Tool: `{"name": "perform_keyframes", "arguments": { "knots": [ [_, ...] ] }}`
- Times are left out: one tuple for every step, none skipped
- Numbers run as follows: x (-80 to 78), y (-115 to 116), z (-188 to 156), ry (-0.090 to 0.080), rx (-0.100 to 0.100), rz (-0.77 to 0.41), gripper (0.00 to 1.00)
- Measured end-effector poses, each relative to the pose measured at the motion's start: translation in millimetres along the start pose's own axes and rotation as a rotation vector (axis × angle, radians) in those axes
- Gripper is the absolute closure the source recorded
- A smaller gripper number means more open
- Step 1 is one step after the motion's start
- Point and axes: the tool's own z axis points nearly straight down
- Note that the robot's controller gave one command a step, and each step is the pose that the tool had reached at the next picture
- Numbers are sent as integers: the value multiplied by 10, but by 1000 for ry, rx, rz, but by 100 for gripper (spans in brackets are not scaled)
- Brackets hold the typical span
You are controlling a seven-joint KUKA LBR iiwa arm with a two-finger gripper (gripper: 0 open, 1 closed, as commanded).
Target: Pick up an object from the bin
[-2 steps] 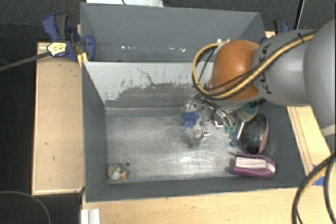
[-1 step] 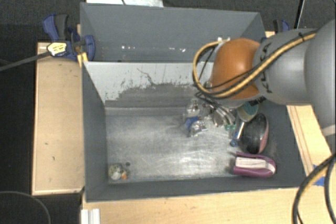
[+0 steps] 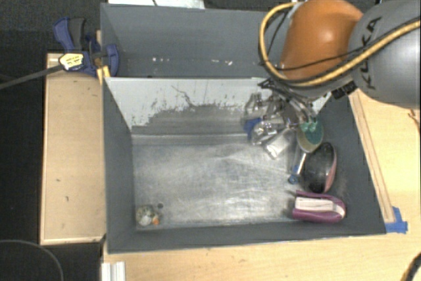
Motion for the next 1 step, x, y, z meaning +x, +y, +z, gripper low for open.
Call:
{"name": "perform_keyframes", "arguments": {
  "knots": [
    [-11, 442, -943, 0, -2, -143, 100]
  ]
}}
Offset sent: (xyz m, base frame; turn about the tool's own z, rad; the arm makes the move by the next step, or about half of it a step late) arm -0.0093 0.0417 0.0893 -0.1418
